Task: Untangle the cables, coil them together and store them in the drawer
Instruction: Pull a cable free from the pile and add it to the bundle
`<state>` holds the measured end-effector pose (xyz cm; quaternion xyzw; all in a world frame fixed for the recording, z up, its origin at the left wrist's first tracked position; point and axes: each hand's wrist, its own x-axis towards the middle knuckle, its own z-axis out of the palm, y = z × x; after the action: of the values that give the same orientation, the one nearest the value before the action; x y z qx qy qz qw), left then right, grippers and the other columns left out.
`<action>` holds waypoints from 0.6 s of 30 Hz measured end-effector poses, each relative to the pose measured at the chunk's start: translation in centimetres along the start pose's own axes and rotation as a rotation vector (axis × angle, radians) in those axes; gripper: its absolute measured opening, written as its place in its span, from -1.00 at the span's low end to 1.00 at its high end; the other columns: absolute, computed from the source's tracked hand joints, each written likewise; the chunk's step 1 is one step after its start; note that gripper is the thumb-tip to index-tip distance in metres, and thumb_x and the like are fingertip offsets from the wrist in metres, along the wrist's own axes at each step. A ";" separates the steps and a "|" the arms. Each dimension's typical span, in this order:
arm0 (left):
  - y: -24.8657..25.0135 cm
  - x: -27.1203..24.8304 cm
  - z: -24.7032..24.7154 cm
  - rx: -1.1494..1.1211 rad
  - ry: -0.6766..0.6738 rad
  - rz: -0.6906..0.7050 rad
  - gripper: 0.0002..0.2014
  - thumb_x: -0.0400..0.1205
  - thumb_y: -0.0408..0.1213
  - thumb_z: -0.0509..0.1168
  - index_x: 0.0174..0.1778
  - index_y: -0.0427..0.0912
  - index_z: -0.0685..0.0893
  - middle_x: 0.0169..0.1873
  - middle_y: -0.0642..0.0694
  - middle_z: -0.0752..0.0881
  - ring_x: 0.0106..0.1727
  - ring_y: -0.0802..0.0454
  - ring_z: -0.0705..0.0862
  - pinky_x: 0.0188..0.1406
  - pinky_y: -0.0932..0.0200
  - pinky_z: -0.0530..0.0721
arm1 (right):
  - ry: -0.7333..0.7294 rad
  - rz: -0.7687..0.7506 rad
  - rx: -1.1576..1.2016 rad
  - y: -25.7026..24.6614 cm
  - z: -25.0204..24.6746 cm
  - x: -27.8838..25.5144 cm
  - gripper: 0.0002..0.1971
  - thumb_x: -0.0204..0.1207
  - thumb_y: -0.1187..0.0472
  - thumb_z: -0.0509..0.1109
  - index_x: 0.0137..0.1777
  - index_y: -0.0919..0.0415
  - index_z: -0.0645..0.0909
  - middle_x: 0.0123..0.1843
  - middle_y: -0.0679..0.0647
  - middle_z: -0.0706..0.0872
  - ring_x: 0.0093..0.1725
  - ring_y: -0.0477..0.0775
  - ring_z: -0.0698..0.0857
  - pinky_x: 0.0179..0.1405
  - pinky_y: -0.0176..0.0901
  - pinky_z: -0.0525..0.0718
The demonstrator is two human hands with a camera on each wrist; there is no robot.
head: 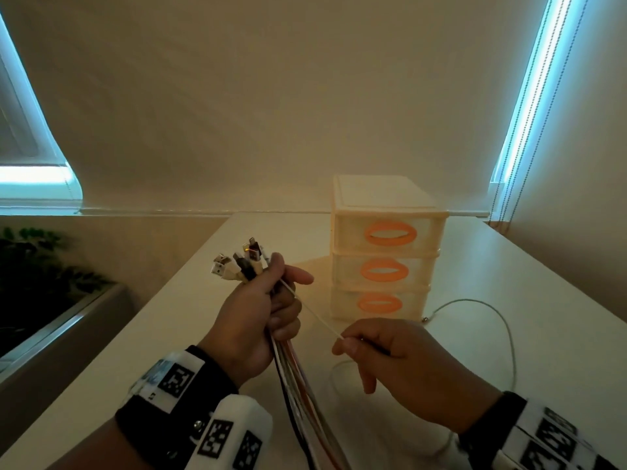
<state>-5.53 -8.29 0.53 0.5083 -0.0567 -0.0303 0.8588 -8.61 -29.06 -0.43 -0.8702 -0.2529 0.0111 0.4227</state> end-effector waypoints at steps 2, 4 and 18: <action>0.0 0.0 0.0 0.014 0.020 0.001 -0.50 0.80 0.03 0.14 -0.08 -0.36 0.73 -0.50 -0.05 0.15 -0.60 0.09 0.14 -0.59 0.17 0.12 | -0.028 0.013 0.073 0.0 0.2 0.0 -0.79 0.74 0.05 0.28 0.02 -0.14 0.77 -0.41 -0.03 0.75 -0.27 -0.03 0.76 0.26 -0.11 0.70; -0.1 0.1 0.0 0.063 0.047 0.013 -0.46 0.80 0.06 0.13 -0.08 -0.37 0.76 -0.49 -0.09 0.24 -0.56 0.03 0.28 -0.58 0.14 0.27 | -0.047 0.011 0.105 -0.3 0.4 -0.1 -0.79 0.73 0.07 0.30 0.01 -0.16 0.78 -0.42 -0.08 0.72 -0.35 -0.12 0.70 0.16 -0.22 0.73; 0.4 -0.3 -0.9 -0.228 -0.498 -0.282 -0.51 0.86 0.01 0.06 -0.30 -0.22 0.45 -0.10 -0.42 0.78 0.04 -0.36 0.80 0.04 -0.11 0.71 | 0.271 0.305 0.113 1.7 -4.4 1.1 -0.69 0.65 0.00 0.41 -0.26 0.13 0.76 -0.50 -0.08 0.55 -0.59 -0.19 0.42 -0.47 -0.24 0.39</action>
<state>-5.72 -7.28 0.43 0.3886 -0.1908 -0.2788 0.8572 -5.93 -32.66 1.35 -0.8667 -0.0582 -0.0281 0.4946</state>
